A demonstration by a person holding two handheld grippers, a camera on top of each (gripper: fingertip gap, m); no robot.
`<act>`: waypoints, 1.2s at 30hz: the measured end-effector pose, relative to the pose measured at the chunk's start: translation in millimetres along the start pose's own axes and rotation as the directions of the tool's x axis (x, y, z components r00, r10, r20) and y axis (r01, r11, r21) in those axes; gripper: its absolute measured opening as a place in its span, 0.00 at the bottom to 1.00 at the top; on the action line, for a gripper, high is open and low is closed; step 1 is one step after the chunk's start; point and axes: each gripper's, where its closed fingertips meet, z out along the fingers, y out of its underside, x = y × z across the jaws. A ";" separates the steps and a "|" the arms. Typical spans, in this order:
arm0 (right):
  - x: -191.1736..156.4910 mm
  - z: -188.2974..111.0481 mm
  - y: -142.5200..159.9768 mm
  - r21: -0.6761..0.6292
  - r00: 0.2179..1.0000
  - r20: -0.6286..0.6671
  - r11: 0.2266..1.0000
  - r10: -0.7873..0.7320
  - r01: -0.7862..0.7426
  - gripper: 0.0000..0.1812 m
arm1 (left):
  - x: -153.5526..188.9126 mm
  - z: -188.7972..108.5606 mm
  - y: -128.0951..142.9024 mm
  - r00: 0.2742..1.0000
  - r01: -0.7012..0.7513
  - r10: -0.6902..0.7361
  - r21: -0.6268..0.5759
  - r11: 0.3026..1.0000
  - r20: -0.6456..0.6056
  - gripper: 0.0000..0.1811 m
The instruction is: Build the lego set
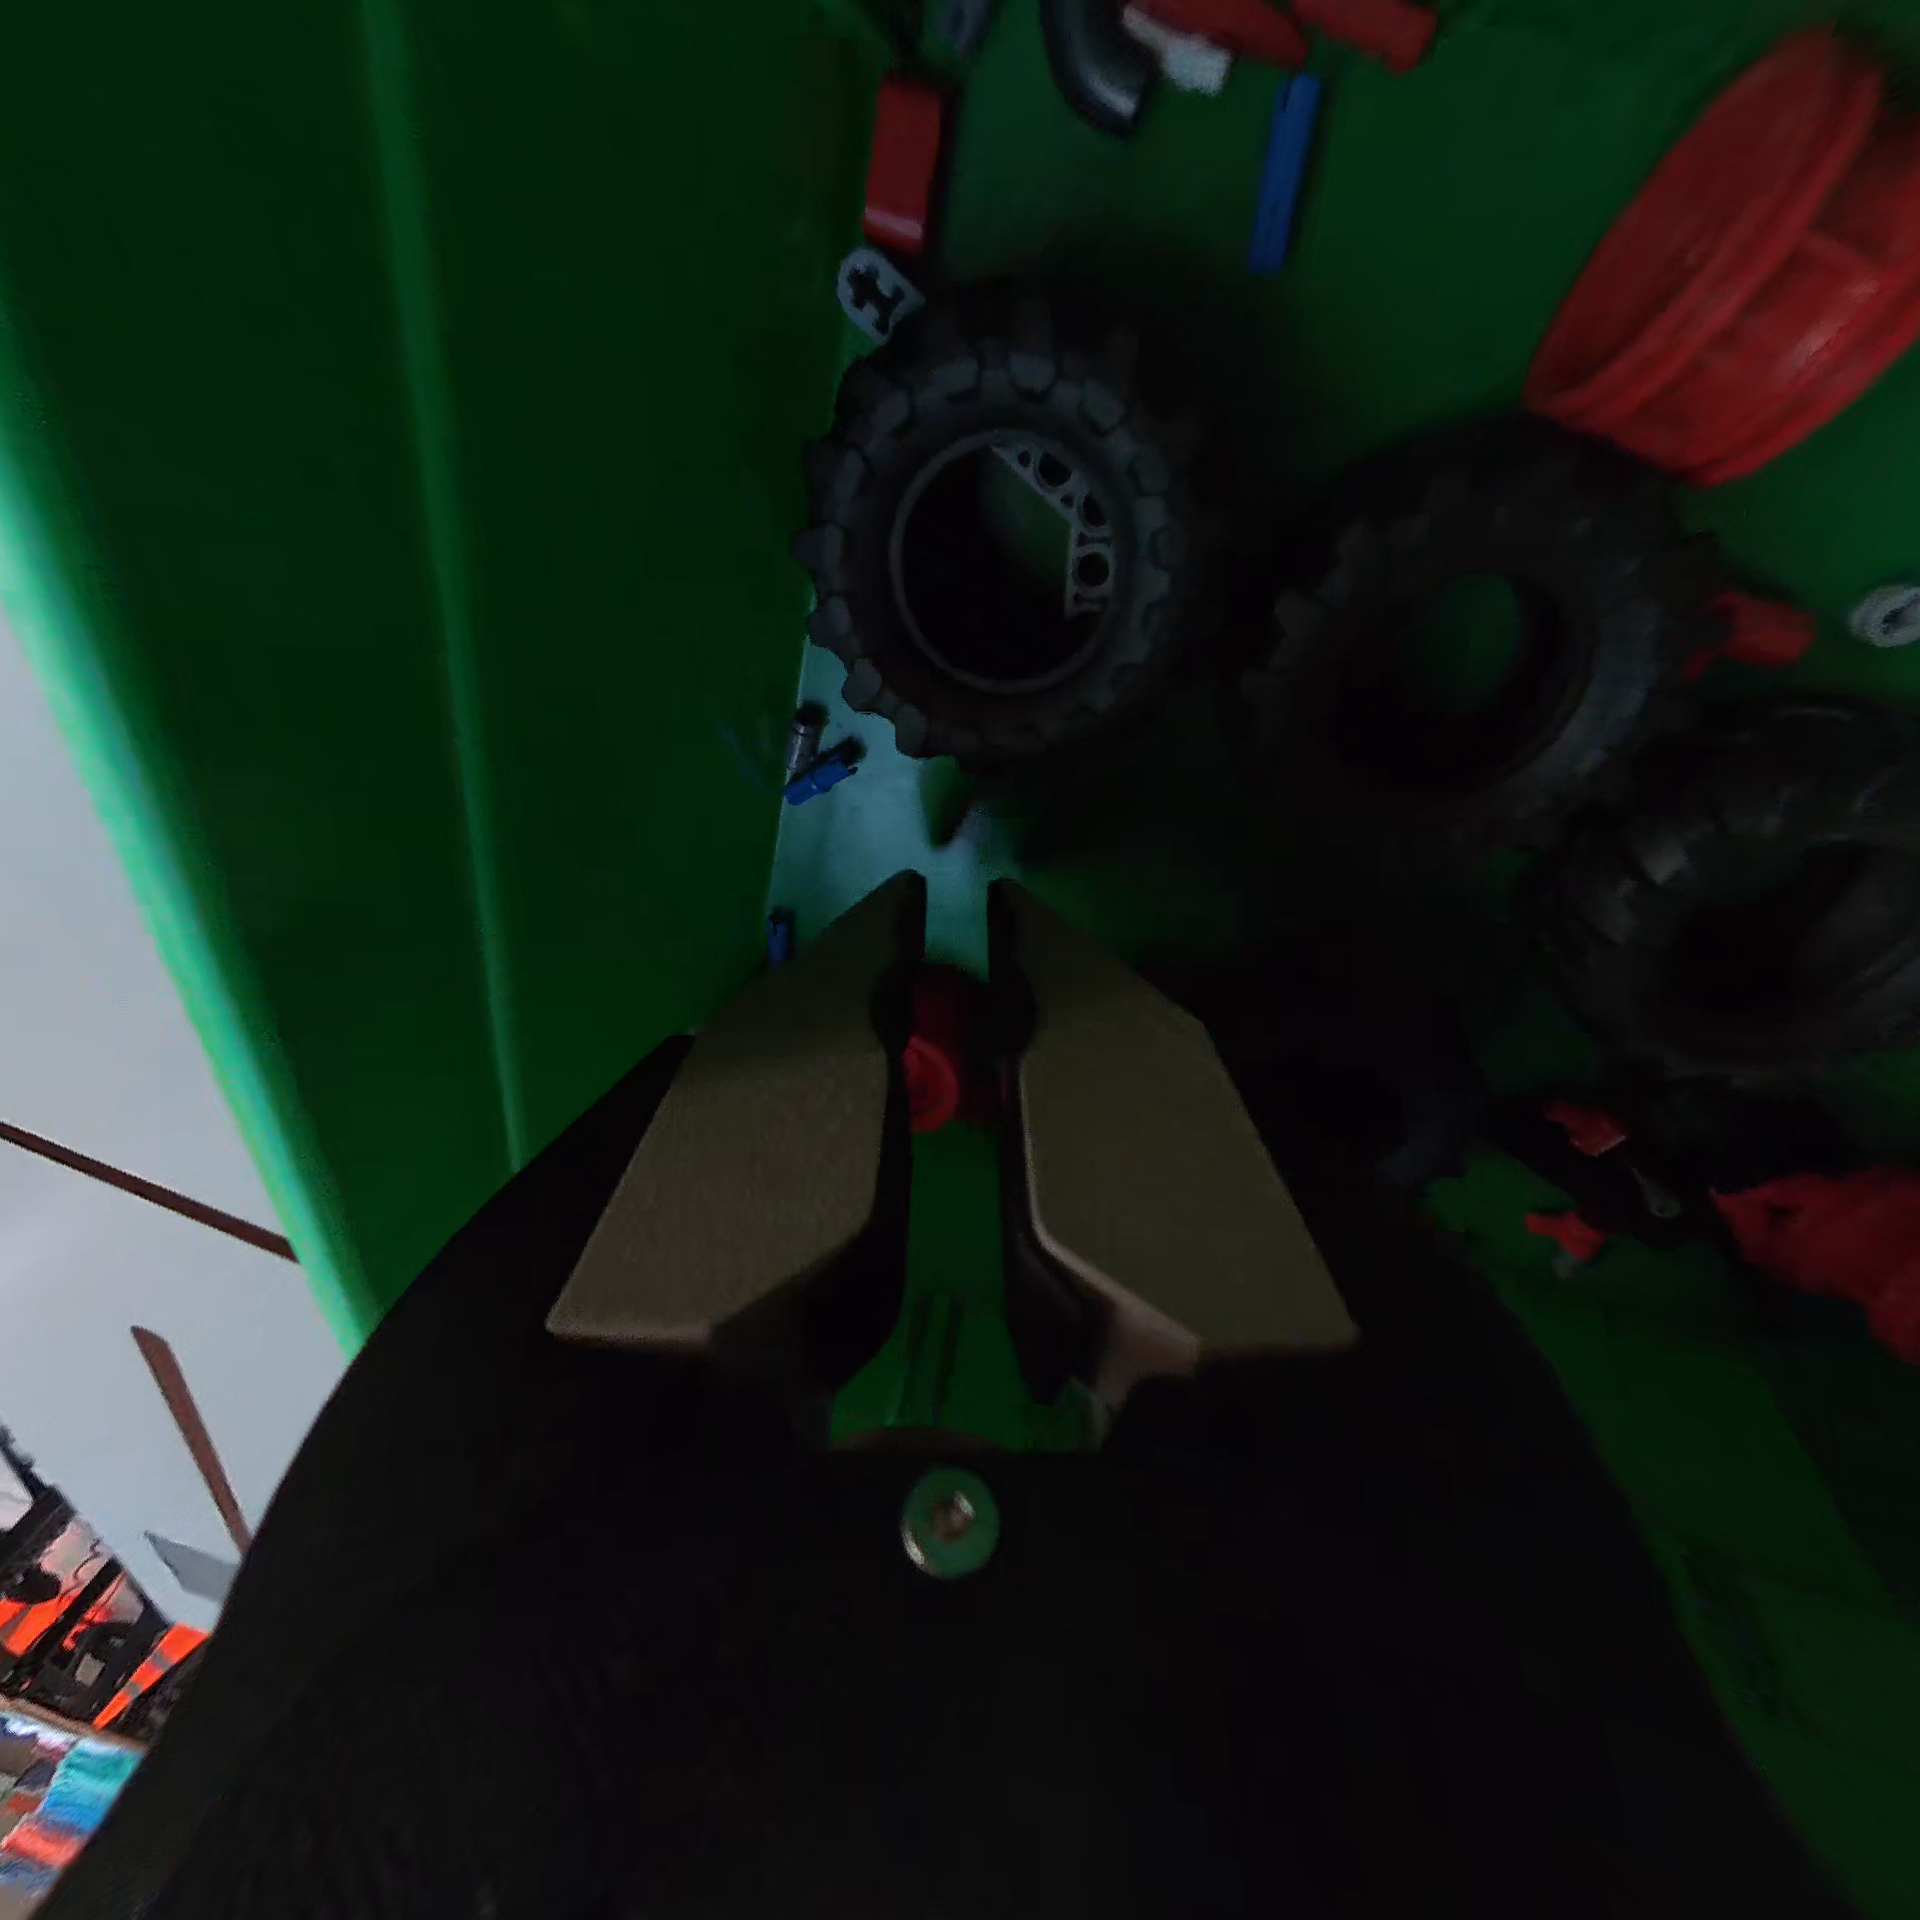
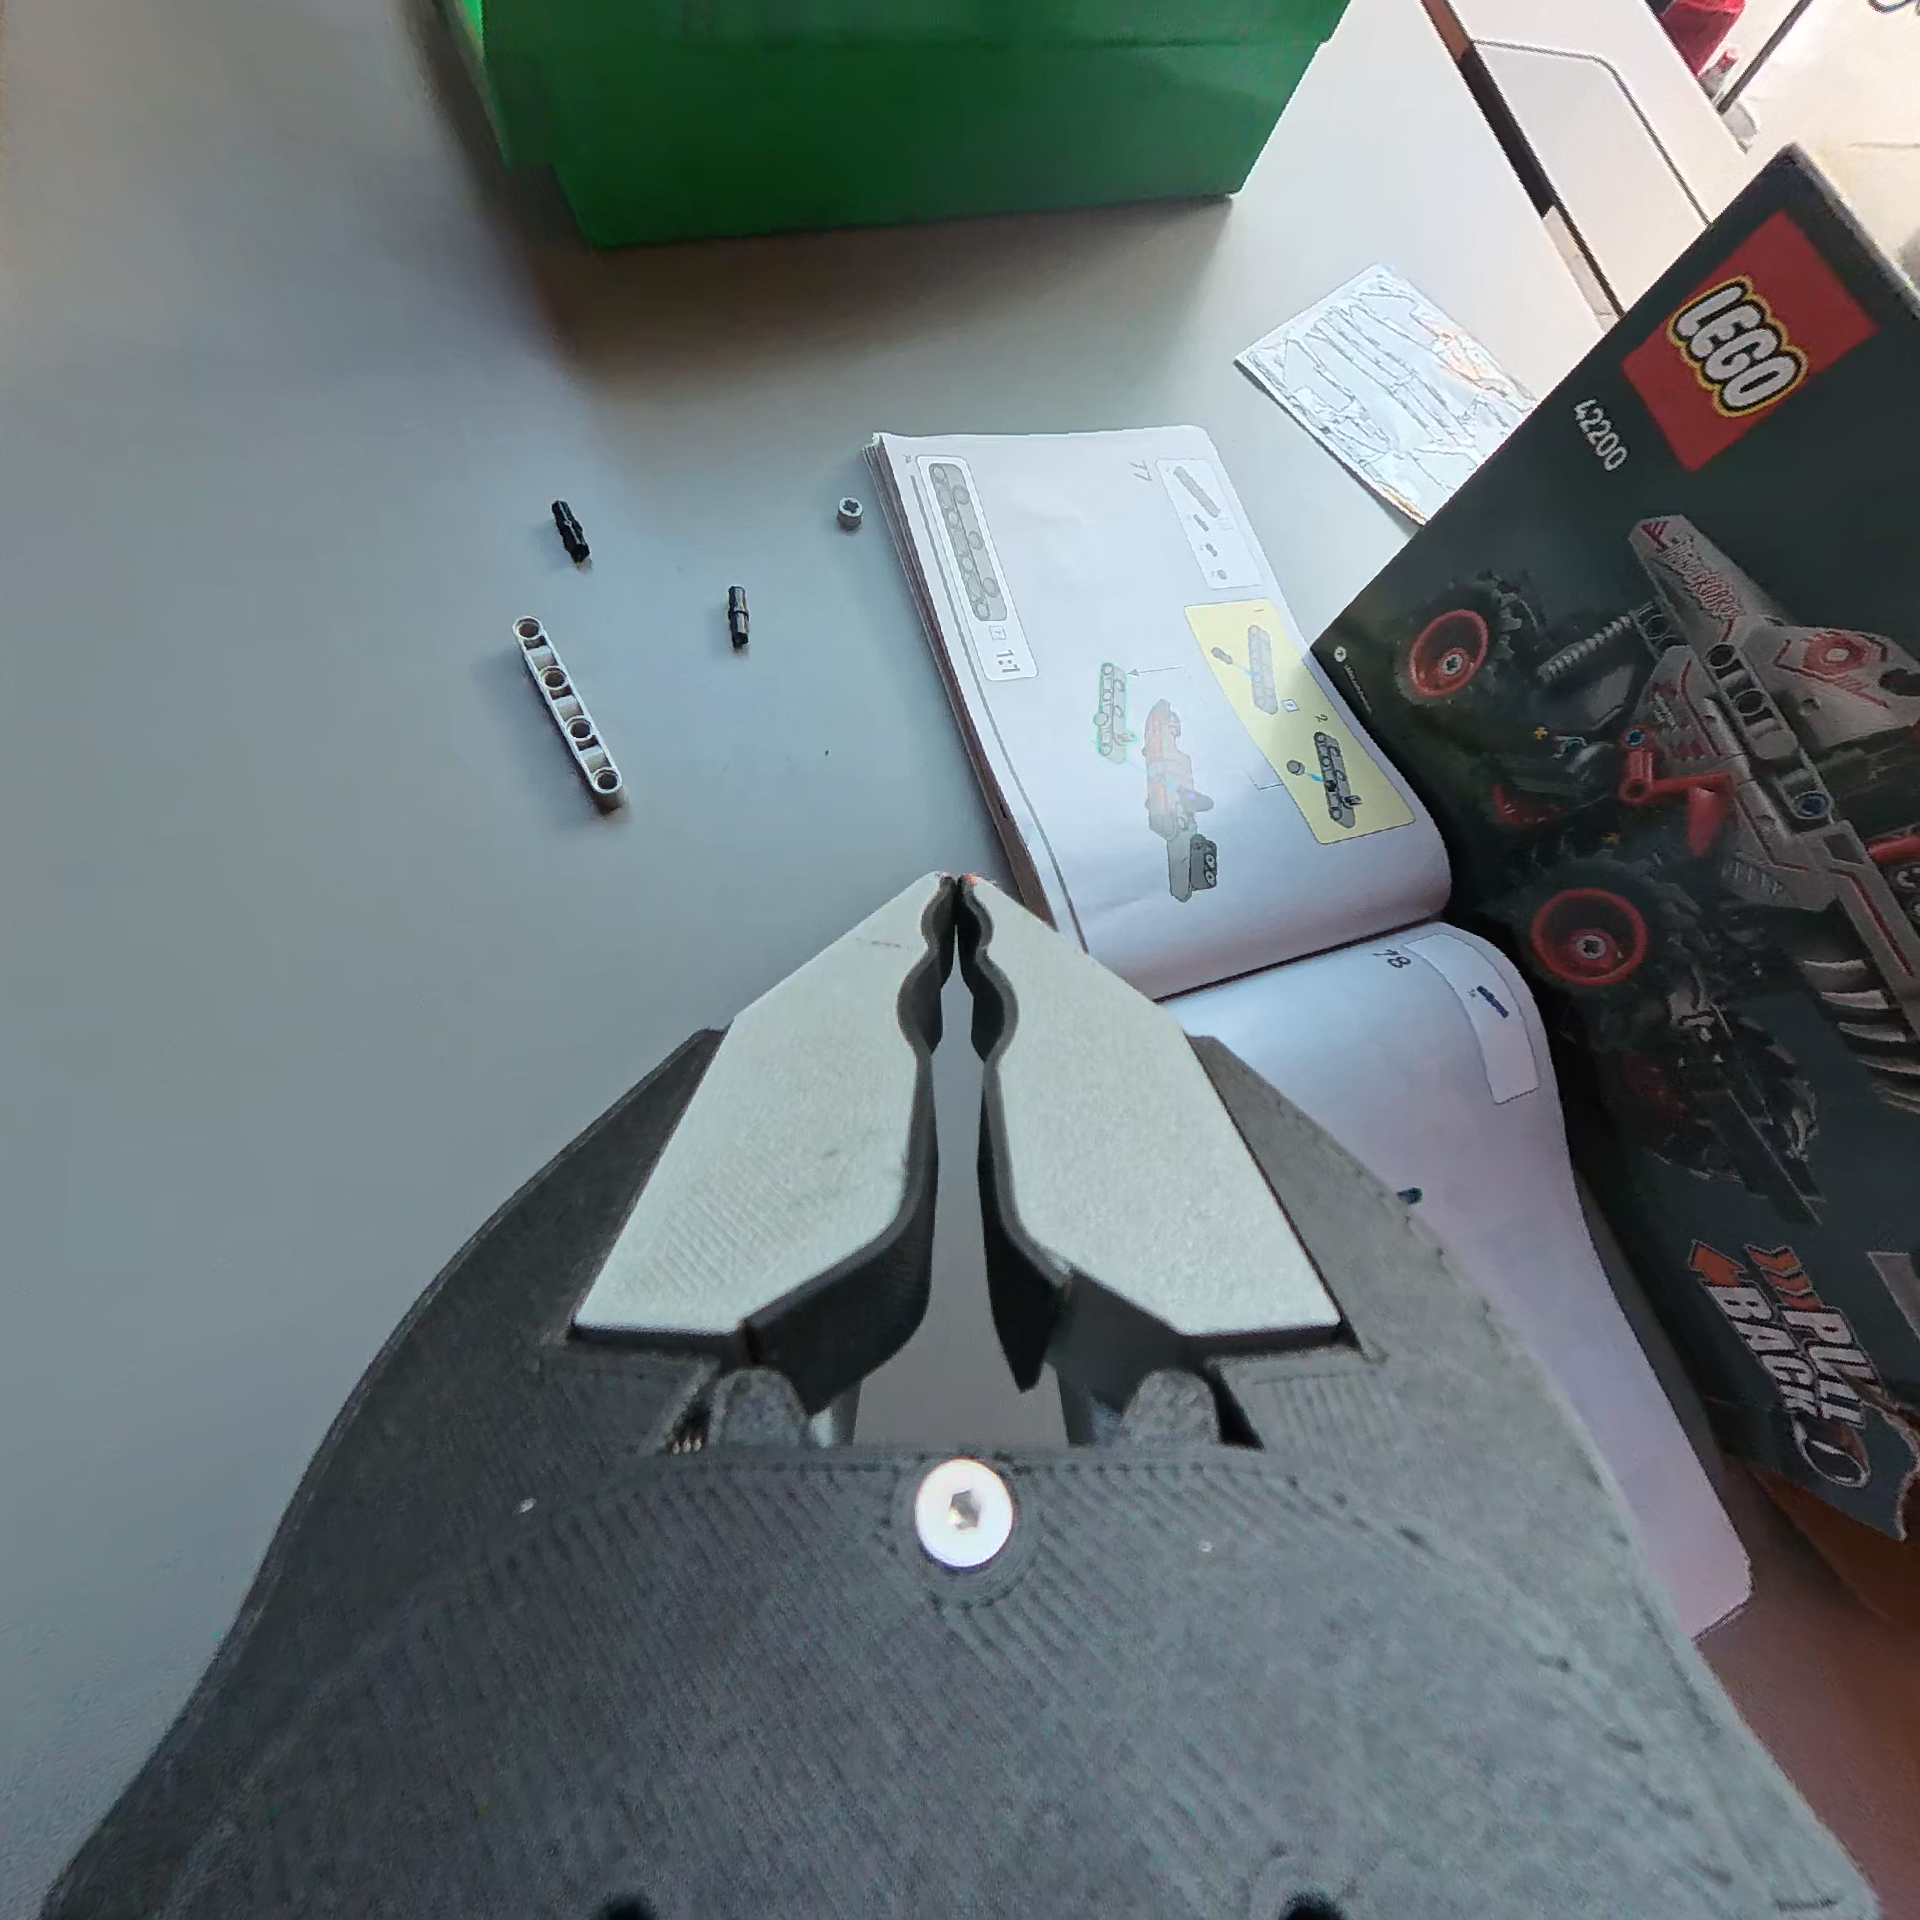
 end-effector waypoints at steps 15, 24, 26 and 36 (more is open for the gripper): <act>-1.4 9.1 5.2 -0.018 1.000 0.016 1.000 0.020 -0.020 0.00 | 20.9 -42.6 -50.4 0.991 0.096 -0.057 0.336 0.937 -0.124 0.05; -0.3 11.3 7.0 -0.023 0.999 0.020 0.999 0.029 -0.029 0.00 | 33.8 -30.2 -67.5 0.995 -0.101 0.103 0.292 0.951 0.009 0.09; 0.3 11.1 7.2 -0.023 0.999 0.022 0.999 0.034 -0.033 0.00 | 36.8 -30.3 -60.1 0.997 -0.040 0.056 0.245 0.969 -0.058 0.09; 4.7 11.6 11.2 -0.034 0.999 0.013 0.998 0.045 -0.044 0.00 | 6.3 -53.3 -6.1 0.982 0.186 -0.186 0.246 0.951 -0.027 0.00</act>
